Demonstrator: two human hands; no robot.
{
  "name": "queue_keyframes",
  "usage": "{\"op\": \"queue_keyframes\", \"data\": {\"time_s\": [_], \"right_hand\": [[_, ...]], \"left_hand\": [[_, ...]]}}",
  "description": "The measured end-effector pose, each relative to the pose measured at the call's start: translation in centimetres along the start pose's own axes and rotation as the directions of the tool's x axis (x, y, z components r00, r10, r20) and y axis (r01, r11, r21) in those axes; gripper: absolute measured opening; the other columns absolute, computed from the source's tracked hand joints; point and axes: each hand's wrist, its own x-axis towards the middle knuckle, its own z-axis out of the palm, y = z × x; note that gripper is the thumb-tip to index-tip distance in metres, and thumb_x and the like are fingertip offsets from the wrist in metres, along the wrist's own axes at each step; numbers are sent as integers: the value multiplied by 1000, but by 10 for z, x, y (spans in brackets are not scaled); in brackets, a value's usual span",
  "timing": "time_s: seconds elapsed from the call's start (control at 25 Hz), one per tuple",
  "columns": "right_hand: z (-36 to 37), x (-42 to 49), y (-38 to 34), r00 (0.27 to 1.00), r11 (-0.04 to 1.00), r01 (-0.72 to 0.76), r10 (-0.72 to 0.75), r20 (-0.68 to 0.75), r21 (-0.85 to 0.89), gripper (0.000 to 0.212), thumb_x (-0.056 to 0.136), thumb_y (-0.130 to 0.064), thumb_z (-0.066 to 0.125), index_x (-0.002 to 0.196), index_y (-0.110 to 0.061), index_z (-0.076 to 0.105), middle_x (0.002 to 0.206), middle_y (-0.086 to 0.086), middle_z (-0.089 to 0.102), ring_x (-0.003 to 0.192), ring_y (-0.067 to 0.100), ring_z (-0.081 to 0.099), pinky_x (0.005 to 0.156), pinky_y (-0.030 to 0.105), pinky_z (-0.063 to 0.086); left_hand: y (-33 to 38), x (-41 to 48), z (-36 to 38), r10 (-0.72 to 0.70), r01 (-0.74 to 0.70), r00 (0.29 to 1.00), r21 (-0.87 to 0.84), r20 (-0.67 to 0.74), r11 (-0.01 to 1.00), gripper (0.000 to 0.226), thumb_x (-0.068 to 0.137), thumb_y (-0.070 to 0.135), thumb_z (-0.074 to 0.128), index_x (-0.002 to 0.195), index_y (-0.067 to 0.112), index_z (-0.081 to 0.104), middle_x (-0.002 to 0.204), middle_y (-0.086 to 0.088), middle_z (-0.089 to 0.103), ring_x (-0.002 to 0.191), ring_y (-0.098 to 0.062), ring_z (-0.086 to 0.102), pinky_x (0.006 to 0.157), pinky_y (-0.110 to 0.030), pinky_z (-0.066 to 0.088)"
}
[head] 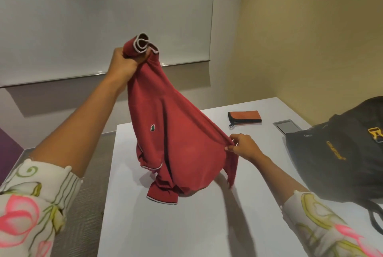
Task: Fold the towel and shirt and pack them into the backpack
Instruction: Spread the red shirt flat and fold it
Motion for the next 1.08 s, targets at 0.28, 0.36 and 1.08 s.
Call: {"op": "queue_keyframes", "data": {"time_s": [0.28,0.36,1.08], "right_hand": [[-15,-7,33,958,864,-75,201,-204,499,17,99,-28,52,101,-14,61,93,11,67,84,29,64,69,40,52],[-13,-11,32,969,808,-180,243,-40,561,19,99,-27,48,94,-14,61,70,13,61,59,27,58,50,39,52],[80,-22,163,900,895,-428,410,146,128,17,86,-10,63,101,-12,71,105,8,68,96,23,62,83,30,49]], "left_hand": [[-23,18,-9,-73,71,992,-22,-106,997,21,84,24,75,104,21,69,95,7,69,80,2,64,73,-14,51],[-32,18,-2,-82,83,990,3,-115,997,24,85,23,74,107,19,68,100,1,68,80,0,62,71,-11,50],[-229,-51,72,-485,408,874,504,24,761,39,78,42,78,107,17,72,97,-6,69,94,-26,63,84,-34,48]]}}
